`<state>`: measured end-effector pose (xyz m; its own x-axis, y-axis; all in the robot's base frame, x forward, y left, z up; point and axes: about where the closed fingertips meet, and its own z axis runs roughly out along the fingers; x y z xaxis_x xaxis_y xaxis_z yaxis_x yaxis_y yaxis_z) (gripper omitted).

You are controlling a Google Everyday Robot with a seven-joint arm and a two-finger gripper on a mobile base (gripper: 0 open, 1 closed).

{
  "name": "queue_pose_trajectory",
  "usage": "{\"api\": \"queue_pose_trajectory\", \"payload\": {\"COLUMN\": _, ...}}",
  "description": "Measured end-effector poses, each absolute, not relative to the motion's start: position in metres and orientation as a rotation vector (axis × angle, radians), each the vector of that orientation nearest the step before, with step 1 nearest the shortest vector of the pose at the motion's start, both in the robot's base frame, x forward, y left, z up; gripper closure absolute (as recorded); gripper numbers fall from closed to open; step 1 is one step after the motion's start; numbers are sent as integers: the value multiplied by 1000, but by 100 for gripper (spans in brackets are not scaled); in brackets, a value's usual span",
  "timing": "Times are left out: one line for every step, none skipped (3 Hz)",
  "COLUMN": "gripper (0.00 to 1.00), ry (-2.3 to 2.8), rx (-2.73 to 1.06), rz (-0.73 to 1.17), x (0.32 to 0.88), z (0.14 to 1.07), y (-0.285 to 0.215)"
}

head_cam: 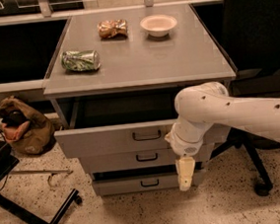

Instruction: Close top drawer

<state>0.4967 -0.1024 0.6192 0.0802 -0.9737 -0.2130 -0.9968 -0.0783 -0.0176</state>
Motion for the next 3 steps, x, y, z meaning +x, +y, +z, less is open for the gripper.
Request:
{"api": "queue_pose_trajectory", "payload": {"gripper": 0, "ry": 1974, "rx": -2205, "rz": 192, "x": 512, "z": 624, "y": -92}}
{"api": "queue_pose_trajectory", "payload": {"gripper": 0, "ry": 1916, "rx": -2217, "rz": 165, "x": 534, "z": 633, "y": -77}}
{"api": "queue_pose_trajectory", "payload": {"gripper": 0, "ry": 1915, "rx": -2217, "rz": 165, "x": 533, "z": 633, "y": -79}}
